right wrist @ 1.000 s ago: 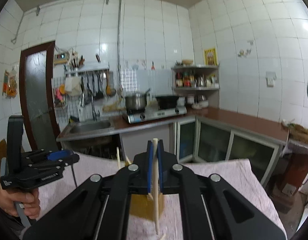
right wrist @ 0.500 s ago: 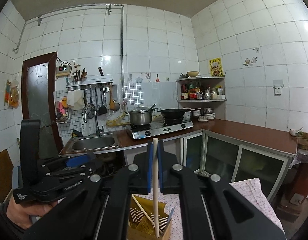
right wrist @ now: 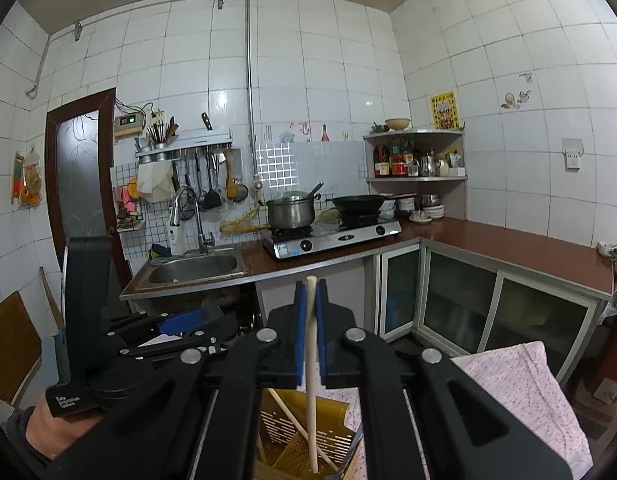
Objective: Organize utensils
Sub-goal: 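Open both grippers over the yellow caddy to drop the spoon and chopstick, then lower both grippers back toward the loose chopsticks on the table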
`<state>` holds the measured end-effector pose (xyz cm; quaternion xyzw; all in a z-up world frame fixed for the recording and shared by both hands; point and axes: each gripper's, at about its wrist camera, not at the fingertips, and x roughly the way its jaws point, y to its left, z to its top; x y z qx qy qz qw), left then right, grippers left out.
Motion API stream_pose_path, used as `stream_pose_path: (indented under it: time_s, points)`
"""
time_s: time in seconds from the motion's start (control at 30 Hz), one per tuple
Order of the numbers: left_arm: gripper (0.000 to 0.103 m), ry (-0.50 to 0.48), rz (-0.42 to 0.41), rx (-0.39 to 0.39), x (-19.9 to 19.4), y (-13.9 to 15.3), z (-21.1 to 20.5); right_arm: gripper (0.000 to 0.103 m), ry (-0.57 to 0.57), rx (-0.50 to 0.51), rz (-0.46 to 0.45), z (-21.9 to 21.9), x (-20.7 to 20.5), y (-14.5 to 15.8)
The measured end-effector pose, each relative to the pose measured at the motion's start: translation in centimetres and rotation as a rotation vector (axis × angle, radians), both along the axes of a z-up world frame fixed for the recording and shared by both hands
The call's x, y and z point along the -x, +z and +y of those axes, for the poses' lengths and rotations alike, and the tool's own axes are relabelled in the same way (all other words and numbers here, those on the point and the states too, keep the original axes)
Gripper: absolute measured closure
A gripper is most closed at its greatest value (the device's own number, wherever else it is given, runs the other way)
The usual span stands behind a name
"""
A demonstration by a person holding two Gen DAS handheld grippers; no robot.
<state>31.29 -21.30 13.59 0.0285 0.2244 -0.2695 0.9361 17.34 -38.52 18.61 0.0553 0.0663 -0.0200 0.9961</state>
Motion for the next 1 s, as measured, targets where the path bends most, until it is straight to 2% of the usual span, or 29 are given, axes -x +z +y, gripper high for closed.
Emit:
stream_pose_path:
  time_s: [0.3,0.37,0.57,0.67,0.73,0.83,1.0]
  points:
    - [0.067,0.001,0.088,-0.038,-1.6,-3.2,0.0,0.097,0.000,-0.029,0.054,-0.2,-1.2,-2.3]
    - [0.062,0.012,0.101,-0.040,-1.7,-3.4,0.2,0.097,-0.010,-0.039,0.058,-0.6,-1.1,-2.4]
    - [0.056,0.037,0.081,-0.022,-0.9,-2.2,2.4,0.097,-0.046,-0.027,0.043,-1.2,1.0,-2.0]
    - [0.054,0.067,0.069,-0.026,0.6,-2.3,5.2,0.096,-0.073,-0.023,0.057,-2.0,2.9,-2.6]
    - [0.054,0.091,0.072,-0.043,1.6,-3.2,7.0,0.094,-0.097,-0.031,0.098,-3.0,4.3,-4.0]
    - [0.054,0.126,0.101,-0.065,3.2,-5.5,10.1,0.077,-0.133,-0.055,0.178,-4.3,6.1,-7.2]
    - [0.054,0.183,0.186,-0.117,6.6,-11.0,14.9,0.076,-0.160,-0.110,0.361,-4.9,7.9,-15.5]
